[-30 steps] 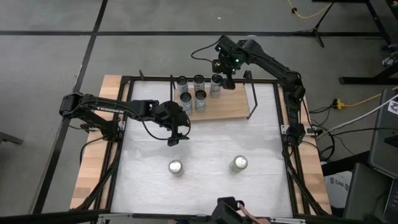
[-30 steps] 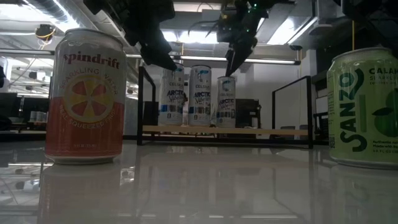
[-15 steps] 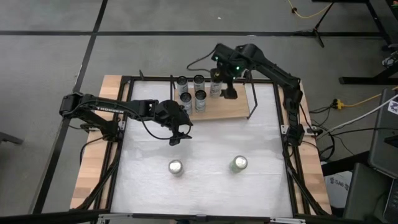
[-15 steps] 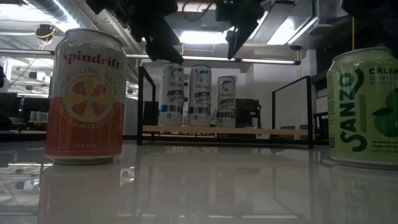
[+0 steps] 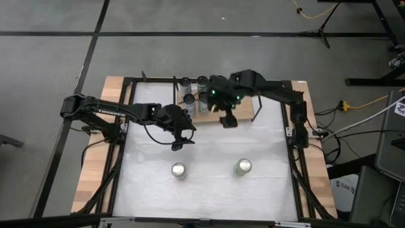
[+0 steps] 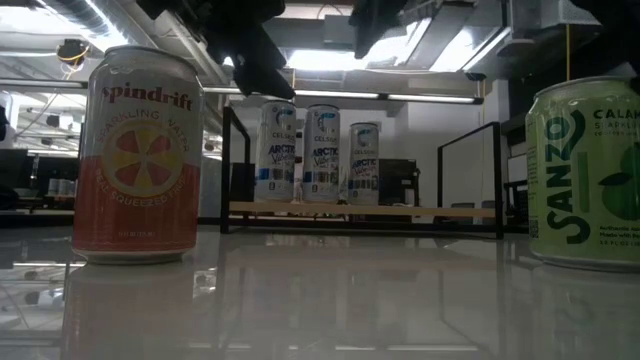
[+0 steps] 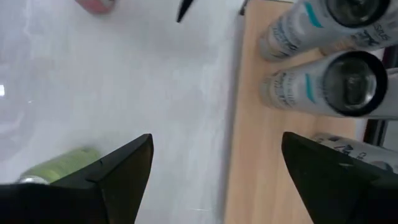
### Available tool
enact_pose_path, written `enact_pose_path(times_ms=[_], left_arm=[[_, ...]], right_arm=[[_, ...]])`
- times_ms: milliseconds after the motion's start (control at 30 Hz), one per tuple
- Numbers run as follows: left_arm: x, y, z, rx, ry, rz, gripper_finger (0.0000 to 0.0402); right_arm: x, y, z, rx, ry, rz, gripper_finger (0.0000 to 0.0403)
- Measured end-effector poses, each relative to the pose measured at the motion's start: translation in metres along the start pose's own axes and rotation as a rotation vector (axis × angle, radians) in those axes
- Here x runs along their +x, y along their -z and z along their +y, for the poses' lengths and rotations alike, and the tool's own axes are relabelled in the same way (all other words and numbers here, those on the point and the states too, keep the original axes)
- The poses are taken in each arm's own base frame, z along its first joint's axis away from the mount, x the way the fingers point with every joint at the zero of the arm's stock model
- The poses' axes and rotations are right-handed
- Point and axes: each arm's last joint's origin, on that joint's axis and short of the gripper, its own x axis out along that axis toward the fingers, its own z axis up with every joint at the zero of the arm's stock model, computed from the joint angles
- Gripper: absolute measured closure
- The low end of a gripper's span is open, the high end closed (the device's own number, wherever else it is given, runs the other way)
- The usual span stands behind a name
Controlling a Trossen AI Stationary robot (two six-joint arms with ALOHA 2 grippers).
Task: Place canned beverage on shelf
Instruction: Put the green soda can on the shelf
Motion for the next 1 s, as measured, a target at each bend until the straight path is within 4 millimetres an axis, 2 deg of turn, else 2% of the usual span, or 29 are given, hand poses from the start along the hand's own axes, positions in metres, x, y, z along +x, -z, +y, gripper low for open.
enact_pose_path(times_ms=[300,567,833,1000], left_arm=[[0.001,0.001,-0.008,0.018,0.019,0.004,0.0110],[0.002,0.001,-0.013,0.030,0.034,0.007,0.0110],[0.002,0.002,-0.022,0.047,0.056,0.011,0.0110],[0.003,0.004,-0.030,0.065,0.078,0.017,0.0110]], right_arm=[[-0.005,-0.013,0.064,0.095,-0.027,-0.013,0.0059],[0.004,-0.017,0.125,0.173,-0.019,0.025,0.0059],[0.013,-0.004,0.185,0.275,0.047,0.073,0.0059],[0.017,0.017,0.207,0.357,0.109,0.118,0.0059]])
